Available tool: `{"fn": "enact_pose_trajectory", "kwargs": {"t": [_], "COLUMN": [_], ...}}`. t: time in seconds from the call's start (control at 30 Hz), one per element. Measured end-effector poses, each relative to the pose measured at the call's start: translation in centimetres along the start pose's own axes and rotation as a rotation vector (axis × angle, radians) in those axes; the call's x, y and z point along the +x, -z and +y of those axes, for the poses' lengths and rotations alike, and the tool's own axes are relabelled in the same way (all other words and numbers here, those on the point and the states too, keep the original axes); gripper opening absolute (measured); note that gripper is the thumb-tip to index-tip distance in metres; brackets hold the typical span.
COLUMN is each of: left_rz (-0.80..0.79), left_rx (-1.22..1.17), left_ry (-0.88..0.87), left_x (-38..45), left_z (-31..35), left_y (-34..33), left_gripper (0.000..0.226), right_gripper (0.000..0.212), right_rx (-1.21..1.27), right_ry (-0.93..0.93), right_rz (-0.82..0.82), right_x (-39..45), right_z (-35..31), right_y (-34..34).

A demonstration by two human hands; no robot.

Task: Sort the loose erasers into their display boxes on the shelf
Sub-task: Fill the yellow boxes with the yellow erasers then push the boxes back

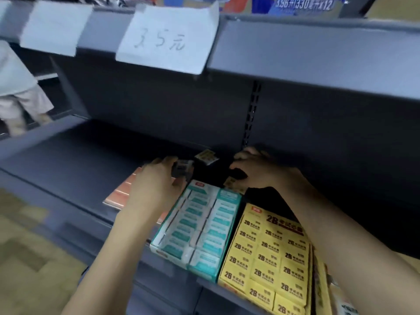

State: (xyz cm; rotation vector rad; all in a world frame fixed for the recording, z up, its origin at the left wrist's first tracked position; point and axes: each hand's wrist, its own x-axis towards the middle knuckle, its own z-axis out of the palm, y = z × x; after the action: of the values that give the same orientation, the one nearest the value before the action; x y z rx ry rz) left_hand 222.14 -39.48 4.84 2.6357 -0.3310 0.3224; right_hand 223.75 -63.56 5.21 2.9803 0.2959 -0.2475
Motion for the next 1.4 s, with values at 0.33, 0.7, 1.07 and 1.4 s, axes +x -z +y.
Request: {"fn": "enact_pose_trajectory", "kwargs": {"t": [0.33,0.7,1.07,1.4], "left_rz": [-0.023,-0.222,-0.413,-0.434], "left_rx": [-0.028,-0.059,0.153,-0.085], "left_ry": [-0.038,-0.149,-0.162,-0.108], "left_x": [1.3,10.3,15.1,14.6], "left_z": [-1.2,0.8,2.0,2.8], "left_y": [-0.2,-3.8,-7.4,-7.9], "left_gripper": [0.051,0.028,0.054,0.053], "right_gripper": [0.060,0.056,0.068,0.045], "right_rx": [-0.056,0.183,0.084,0.397], "right_ry": [-0.090,-0.194,-0.234,-0.232], "right_rz": [-0.161,-0.020,-0.041,-0.019], "right_x": [0.9,0.0,0.2,-0.5], "right_z": [-1.6,-2.2,-2.6,-3.9], "right_y": [0.0,-0.5,-0.8,-0.1]}}
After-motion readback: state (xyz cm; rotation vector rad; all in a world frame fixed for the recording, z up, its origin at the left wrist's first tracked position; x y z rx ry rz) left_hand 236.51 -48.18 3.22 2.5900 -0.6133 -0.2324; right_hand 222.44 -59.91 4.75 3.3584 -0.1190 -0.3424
